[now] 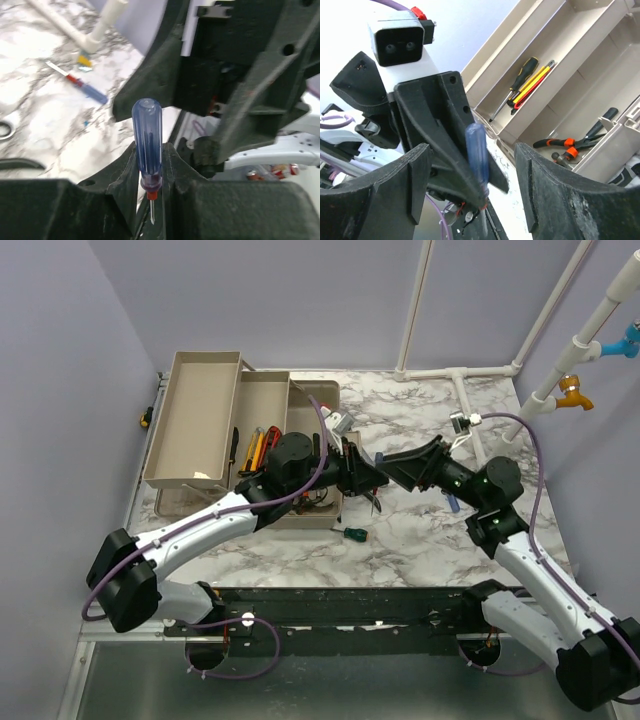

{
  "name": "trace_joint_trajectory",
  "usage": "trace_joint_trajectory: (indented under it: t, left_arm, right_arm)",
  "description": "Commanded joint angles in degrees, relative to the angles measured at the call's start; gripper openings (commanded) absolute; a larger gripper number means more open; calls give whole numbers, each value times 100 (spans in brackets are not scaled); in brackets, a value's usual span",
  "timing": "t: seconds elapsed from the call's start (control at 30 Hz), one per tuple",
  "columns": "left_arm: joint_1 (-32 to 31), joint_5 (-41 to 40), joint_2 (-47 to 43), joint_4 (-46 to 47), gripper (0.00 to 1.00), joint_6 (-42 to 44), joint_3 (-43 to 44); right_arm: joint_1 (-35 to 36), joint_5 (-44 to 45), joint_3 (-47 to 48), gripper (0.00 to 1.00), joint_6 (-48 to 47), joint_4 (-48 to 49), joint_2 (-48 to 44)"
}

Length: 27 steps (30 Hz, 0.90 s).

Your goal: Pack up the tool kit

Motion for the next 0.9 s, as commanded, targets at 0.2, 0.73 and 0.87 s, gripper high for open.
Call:
trace_joint_trajectory:
  t: [0.2, 0.73, 0.87]
  left_arm:
    - [700, -2781, -1269, -4116, 0, 1968, 1221]
    - [2661, -5970, -806, -5552, 0, 4334, 2232]
    - [2947, -5969, -311, -5675, 0, 4371, 2287]
  right_arm:
    - [54, 2282, 361, 78, -947, -2101, -1054]
    - [54, 5833, 1011, 81, -1482, -5042, 184]
    - [52, 6984, 1216, 83, -1111, -5700, 600]
